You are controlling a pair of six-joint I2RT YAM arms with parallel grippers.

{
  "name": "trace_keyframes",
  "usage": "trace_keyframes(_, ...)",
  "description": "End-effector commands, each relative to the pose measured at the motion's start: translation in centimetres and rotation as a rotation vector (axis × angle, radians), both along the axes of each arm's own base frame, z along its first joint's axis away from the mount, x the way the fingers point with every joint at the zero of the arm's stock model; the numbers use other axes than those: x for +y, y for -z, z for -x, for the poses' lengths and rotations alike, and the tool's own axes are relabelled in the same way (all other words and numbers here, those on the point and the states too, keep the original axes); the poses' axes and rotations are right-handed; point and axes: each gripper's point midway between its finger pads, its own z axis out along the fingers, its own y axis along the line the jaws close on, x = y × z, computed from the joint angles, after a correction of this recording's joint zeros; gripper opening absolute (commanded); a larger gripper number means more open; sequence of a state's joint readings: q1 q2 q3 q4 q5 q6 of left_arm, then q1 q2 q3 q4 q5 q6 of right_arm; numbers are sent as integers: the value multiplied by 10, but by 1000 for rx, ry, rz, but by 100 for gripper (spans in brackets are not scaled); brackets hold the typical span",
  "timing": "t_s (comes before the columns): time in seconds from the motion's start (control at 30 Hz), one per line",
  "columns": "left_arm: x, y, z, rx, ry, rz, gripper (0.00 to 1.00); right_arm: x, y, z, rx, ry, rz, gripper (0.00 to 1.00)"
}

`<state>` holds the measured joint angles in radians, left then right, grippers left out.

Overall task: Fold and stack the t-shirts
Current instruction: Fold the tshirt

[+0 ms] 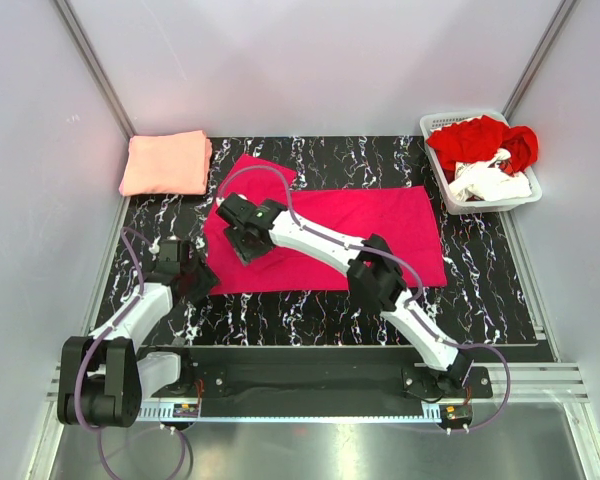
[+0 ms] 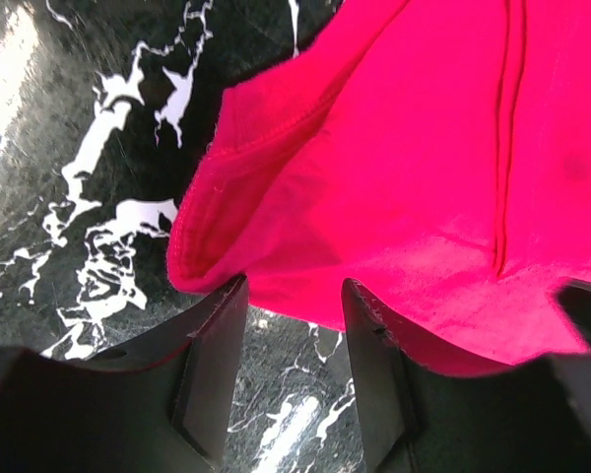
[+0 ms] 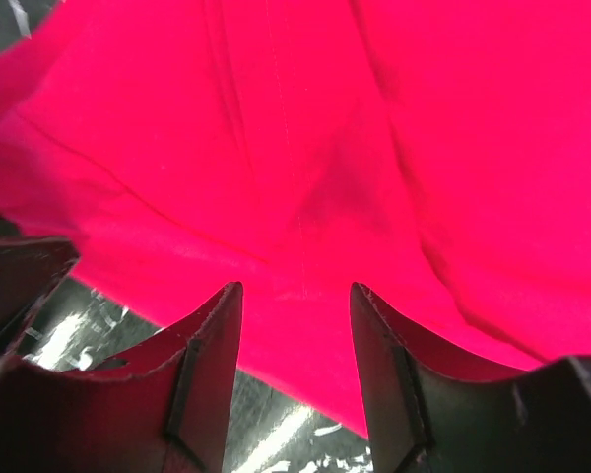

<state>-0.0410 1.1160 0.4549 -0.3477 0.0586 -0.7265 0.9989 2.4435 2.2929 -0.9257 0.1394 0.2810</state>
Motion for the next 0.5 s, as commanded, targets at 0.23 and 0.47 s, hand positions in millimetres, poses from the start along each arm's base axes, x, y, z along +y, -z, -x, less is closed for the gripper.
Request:
trace_keyframes(0.23,11,12,4,23,-36,-46,49,8,22,6,5,-38,54,50)
trace_keyframes(0.47,12,12,5,23,-38,-49,49,7,32,5,2,-36,73,46)
